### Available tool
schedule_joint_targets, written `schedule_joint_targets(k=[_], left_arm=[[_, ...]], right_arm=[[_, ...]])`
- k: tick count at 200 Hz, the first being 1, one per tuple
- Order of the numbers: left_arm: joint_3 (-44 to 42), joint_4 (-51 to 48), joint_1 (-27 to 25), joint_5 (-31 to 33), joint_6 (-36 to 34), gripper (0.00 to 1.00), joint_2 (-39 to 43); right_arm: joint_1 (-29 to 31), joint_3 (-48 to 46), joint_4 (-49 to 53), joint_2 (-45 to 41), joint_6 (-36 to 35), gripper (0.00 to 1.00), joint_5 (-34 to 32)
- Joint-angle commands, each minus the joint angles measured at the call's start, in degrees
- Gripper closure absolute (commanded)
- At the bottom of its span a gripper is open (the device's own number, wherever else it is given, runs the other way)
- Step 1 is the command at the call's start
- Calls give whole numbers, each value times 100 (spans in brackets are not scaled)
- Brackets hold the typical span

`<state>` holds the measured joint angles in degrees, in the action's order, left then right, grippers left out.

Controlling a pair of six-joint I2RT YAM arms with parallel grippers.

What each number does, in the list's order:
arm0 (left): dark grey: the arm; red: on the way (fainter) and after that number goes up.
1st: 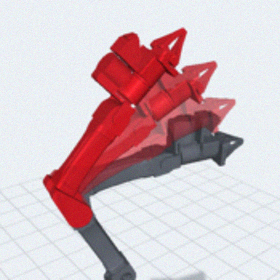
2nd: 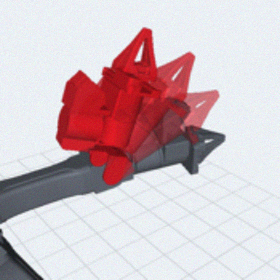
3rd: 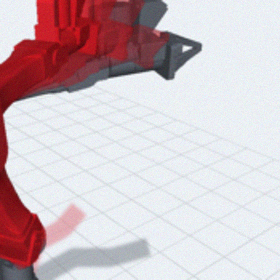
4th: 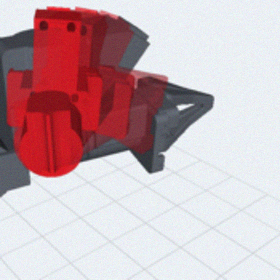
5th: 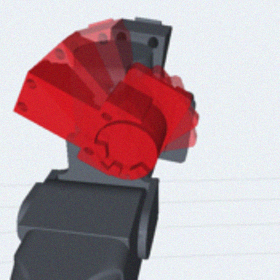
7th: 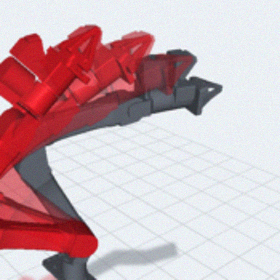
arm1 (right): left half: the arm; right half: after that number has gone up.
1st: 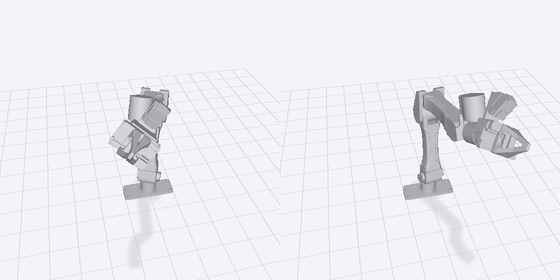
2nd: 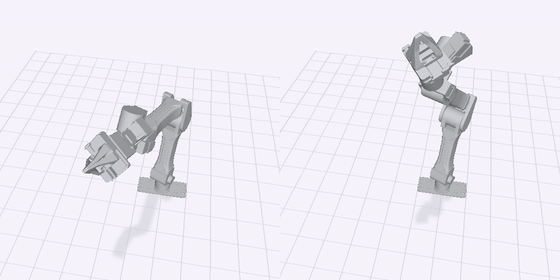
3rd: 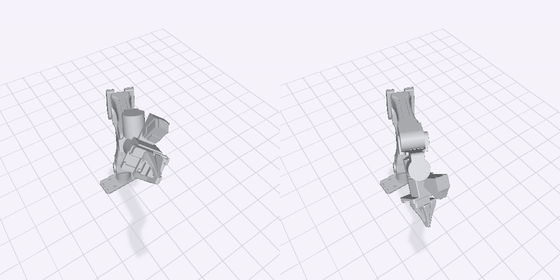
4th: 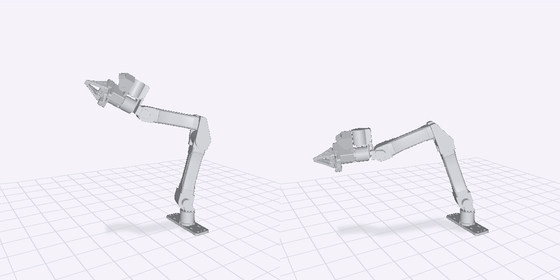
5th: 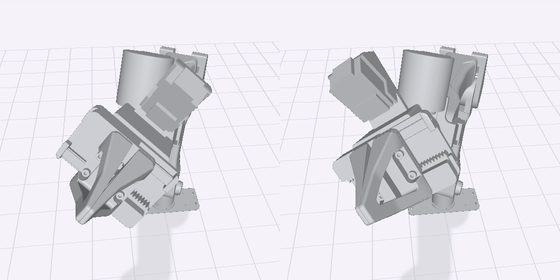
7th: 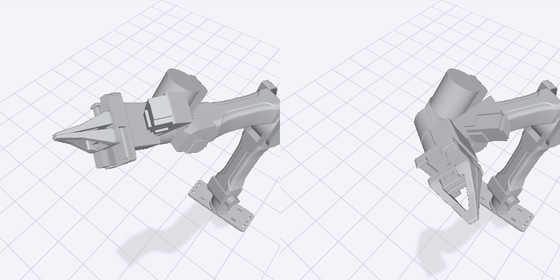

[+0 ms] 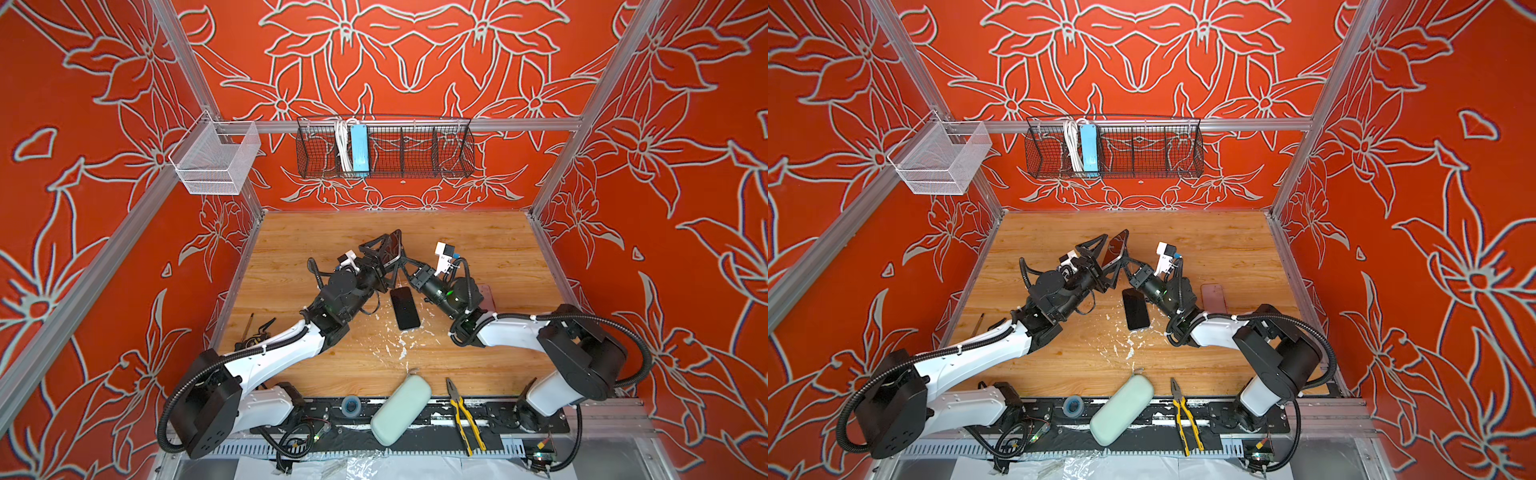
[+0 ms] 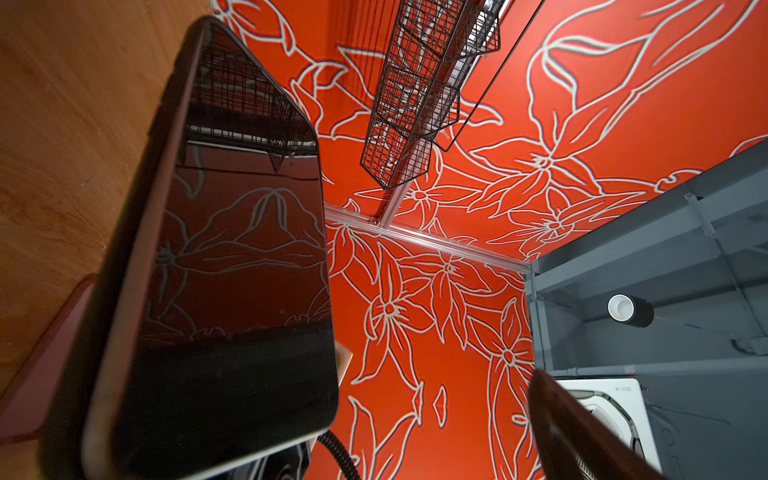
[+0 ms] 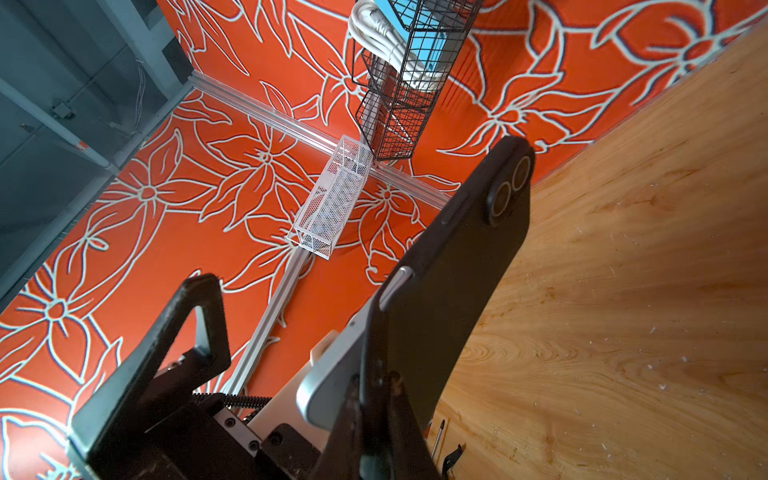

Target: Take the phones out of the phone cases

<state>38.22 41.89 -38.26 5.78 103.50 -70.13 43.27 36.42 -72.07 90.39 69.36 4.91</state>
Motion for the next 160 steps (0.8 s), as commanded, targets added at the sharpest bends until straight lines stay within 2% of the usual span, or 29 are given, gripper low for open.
schedule_joint_targets(k=[1, 42, 114, 160], left_arm=[[-12, -385, -304, -1047, 113, 3, -46], [-57, -498, -355, -1156, 49, 3, 59], [-148, -378, -357, -990, 94, 3, 49], [-441, -351, -358, -531, 144, 1, 341]], right_arm=[[87, 110, -735, -160, 175, 100, -167], [96, 23, -363, -381, 61, 100, -280], [120, 19, -523, -312, 91, 100, -271], [121, -29, -449, -407, 0, 100, -264]])
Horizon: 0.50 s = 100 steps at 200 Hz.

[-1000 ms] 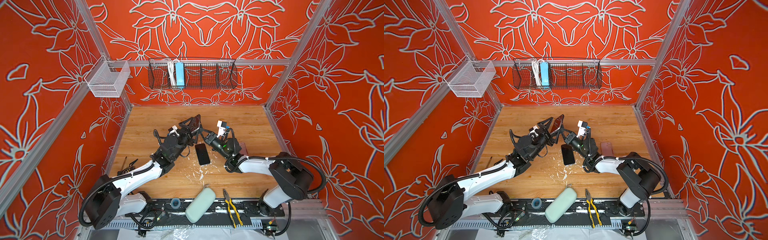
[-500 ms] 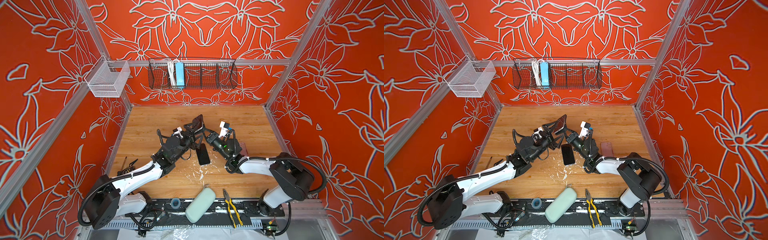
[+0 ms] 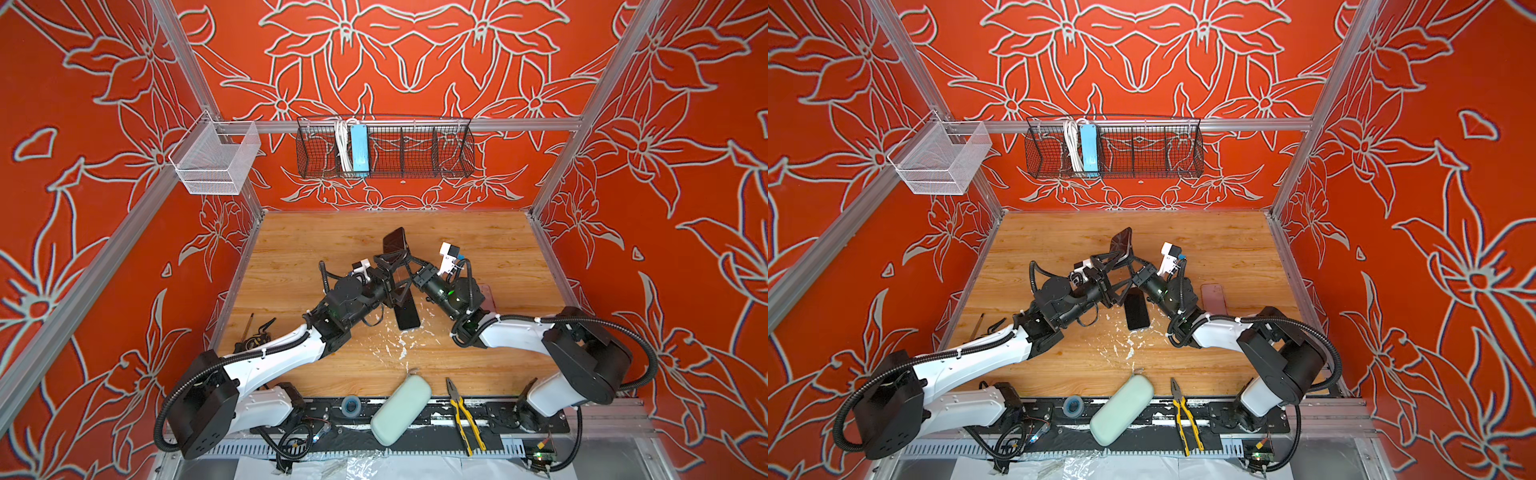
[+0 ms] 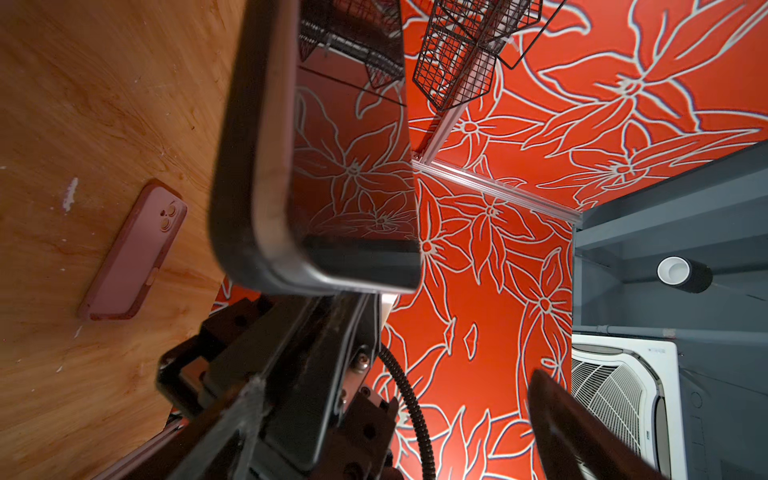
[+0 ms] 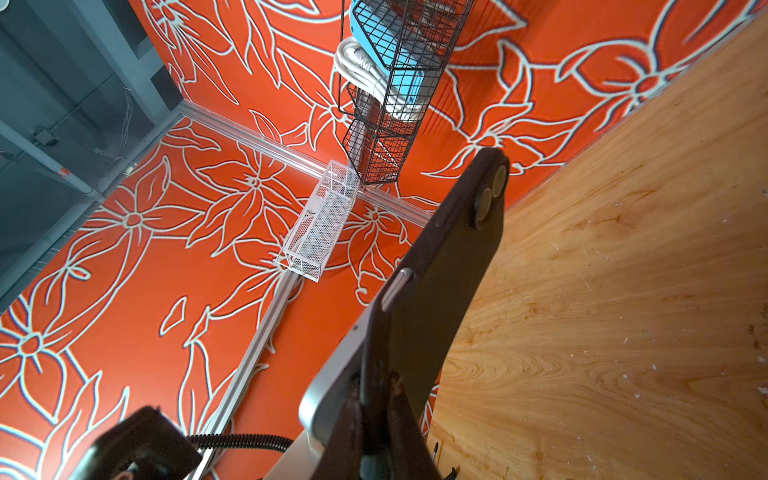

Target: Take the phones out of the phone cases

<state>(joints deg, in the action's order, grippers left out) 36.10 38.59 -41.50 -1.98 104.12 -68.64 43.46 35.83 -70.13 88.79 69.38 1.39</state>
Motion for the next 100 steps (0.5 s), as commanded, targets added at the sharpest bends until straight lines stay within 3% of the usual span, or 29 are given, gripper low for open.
schedule_joint_targets(k=[1, 100], left_arm=[[-236, -19, -34, 261, 83, 1, 202], [-404, -140, 72, 1009, 173, 8, 857]], right_arm=[[101, 29, -643, -248, -8, 100, 89], [121, -138, -651, -293, -145, 100, 106]])
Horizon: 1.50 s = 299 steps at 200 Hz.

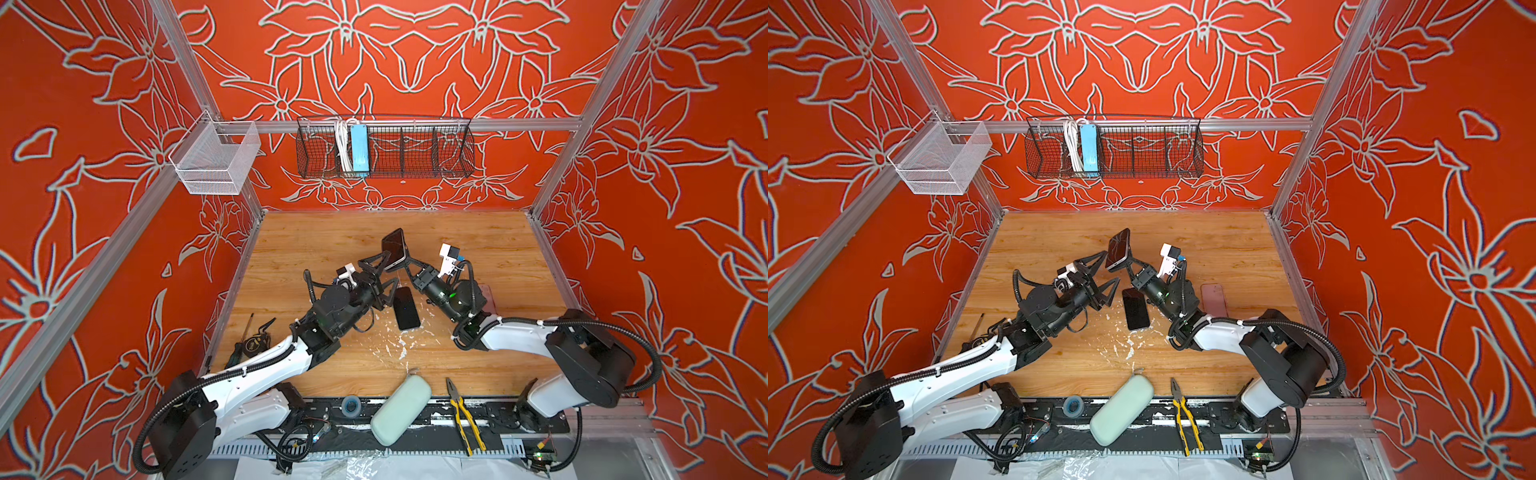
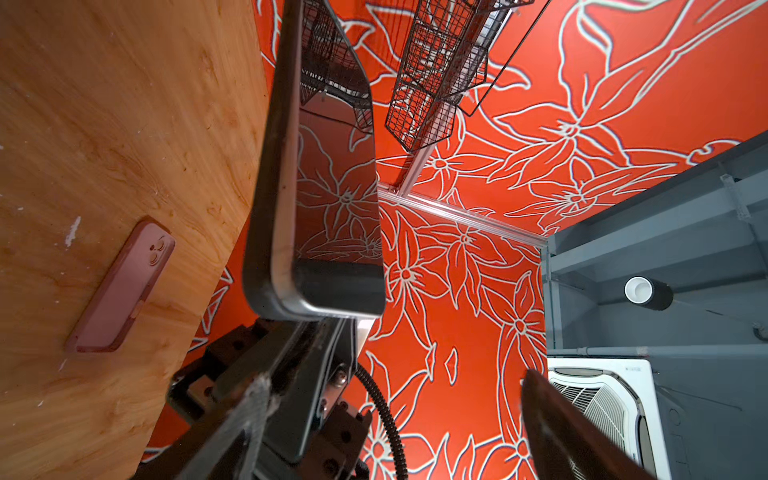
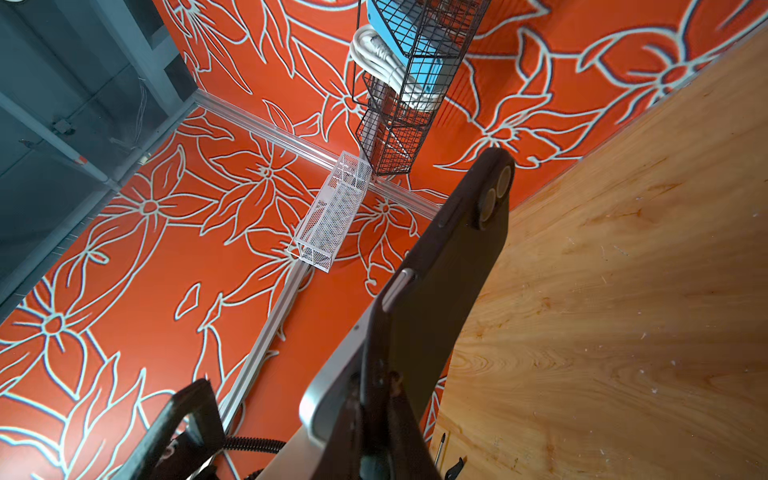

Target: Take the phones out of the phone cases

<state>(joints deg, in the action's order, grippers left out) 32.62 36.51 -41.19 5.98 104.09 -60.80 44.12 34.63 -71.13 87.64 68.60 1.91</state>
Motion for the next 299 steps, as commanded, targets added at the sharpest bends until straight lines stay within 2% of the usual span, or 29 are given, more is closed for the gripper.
schedule_joint_targets(k=[1, 72, 108, 167, 223, 299], left_arm=[[-64, 67, 41, 221, 187, 8, 70], [63, 172, 129, 343, 750, 8, -137], [227, 204, 165, 216, 997, 9, -372], [499, 207, 166, -98, 1291, 15, -606], [500, 134, 164, -237, 1366, 18, -576], [517, 27, 164, -264, 1345, 19, -480]], right_arm=[[54, -18, -555, -177, -66, 100, 50], [71, -62, -387, -347, -202, 100, 71], [77, -74, -354, -371, -241, 100, 70], [79, -119, -374, -326, -312, 100, 64], [79, -98, -454, -183, -316, 100, 64], [79, -97, -480, -95, -329, 100, 72]])
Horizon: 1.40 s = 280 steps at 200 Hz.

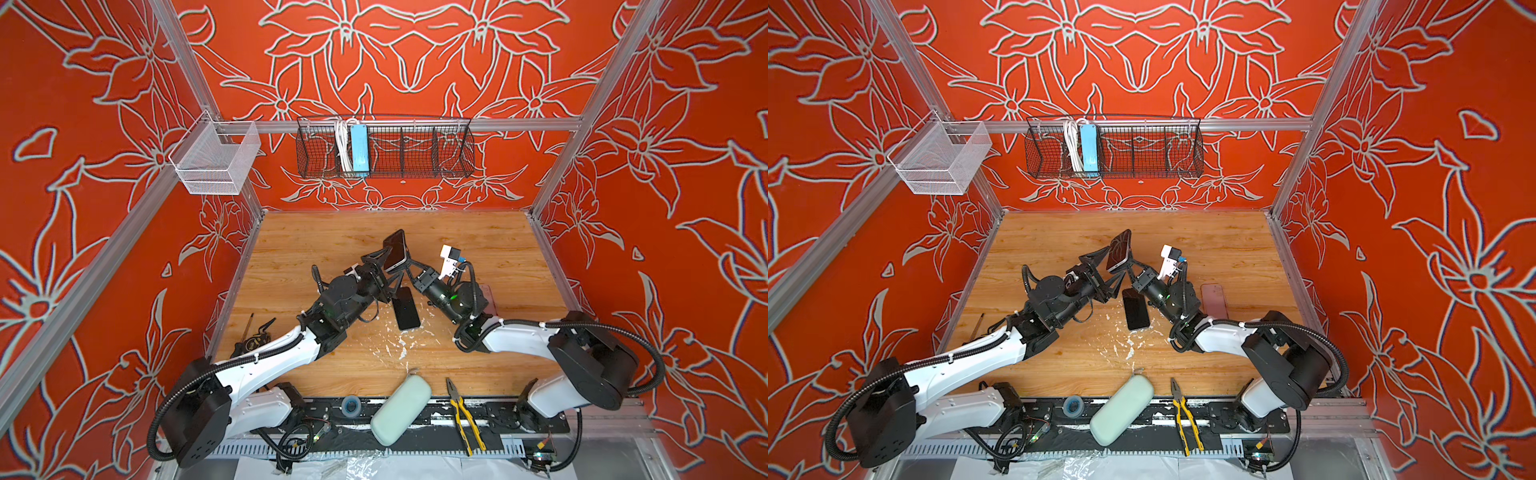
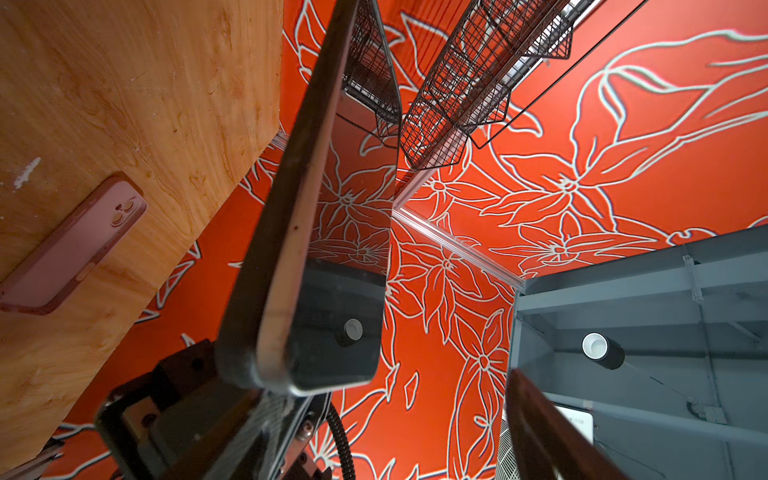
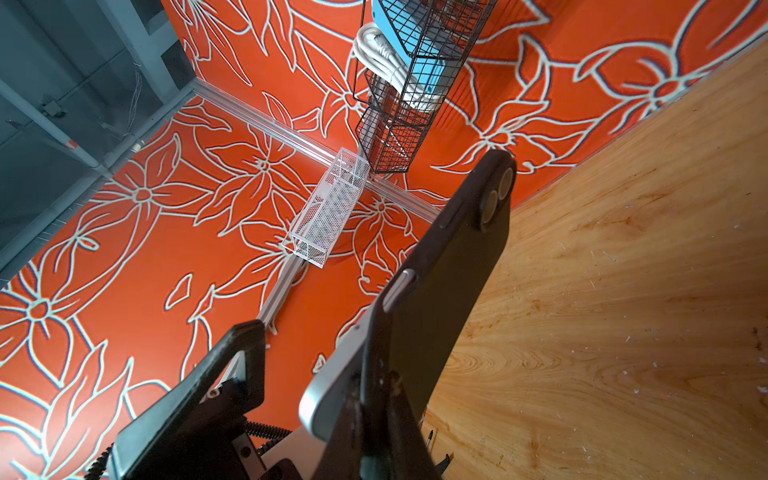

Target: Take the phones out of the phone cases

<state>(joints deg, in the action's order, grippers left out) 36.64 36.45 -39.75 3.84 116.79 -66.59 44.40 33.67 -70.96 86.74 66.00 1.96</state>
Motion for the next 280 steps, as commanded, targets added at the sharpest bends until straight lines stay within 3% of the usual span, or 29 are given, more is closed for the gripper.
schedule_joint_targets(k=[1, 280], left_arm=[[115, 27, 20, -50, 78, 19, 101], [180, -224, 42, 170, -59, 21, 300]], right_arm=[[55, -5, -498, -2, -69, 100, 64], [51, -129, -445, -162, -219, 100, 80]])
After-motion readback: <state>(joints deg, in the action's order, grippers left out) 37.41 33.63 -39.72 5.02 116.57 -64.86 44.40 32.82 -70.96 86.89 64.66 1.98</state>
